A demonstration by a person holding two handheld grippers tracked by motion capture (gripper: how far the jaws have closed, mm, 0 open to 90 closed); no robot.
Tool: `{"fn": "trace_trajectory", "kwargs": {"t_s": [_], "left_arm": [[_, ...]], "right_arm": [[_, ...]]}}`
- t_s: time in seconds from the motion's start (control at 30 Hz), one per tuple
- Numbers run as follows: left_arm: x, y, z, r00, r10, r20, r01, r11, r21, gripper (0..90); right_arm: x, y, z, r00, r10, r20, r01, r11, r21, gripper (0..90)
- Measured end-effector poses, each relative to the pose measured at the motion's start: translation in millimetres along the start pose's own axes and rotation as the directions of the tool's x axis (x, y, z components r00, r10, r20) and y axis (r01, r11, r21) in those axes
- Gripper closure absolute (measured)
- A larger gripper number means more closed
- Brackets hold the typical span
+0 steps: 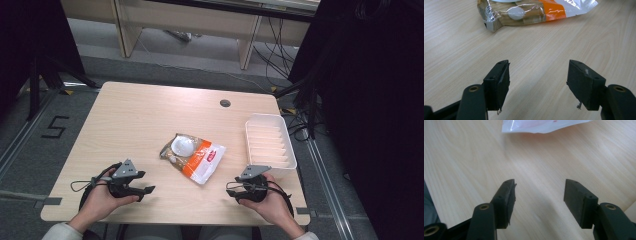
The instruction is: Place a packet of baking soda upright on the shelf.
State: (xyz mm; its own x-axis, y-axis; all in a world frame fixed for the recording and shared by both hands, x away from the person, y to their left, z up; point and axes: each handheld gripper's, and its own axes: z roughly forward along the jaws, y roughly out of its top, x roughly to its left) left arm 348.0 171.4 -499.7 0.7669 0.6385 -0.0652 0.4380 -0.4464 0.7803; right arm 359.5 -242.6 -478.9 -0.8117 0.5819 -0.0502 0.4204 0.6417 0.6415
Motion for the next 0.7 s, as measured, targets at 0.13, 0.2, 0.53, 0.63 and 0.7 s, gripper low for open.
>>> {"fn": "trace_trajectory", "kwargs": {"t_s": [0.13,0.2,0.53,0.63,0.7], "left_arm": [[-2.8,2.0,2.8,0.9997,0.020,-0.013,-0.020,0.9998,-0.004,33.9],[-4.4,3.3,4.0,0.9991,0.036,-0.021,-0.036,0.9994,0.003,33.6],[-5.9,4.6,7.2,0.9990,0.044,-0.011,-0.045,0.9990,-0.008,33.3],[-6.1,5.1,6.8,0.9986,0.052,0.000,-0.052,0.9986,-0.007,33.4],[-5.4,5.5,6.7,0.9976,0.068,0.005,-0.068,0.9977,-0.004,33.4]], "right_arm": [[3.0,0.9,2.3,0.9992,-0.041,-0.001,0.041,0.999,0.031,46.7],[4.0,1.7,3.6,0.9992,-0.041,0.000,0.041,0.998,0.042,47.6],[-1.2,6.3,4.2,0.9895,-0.131,0.060,0.128,0.990,0.060,52.9],[-6.9,8.0,6.0,0.9817,-0.172,0.081,0.167,0.984,0.067,51.3],[-4.2,11.7,8.5,0.9863,-0.146,0.076,0.141,0.988,0.069,47.7]]}}
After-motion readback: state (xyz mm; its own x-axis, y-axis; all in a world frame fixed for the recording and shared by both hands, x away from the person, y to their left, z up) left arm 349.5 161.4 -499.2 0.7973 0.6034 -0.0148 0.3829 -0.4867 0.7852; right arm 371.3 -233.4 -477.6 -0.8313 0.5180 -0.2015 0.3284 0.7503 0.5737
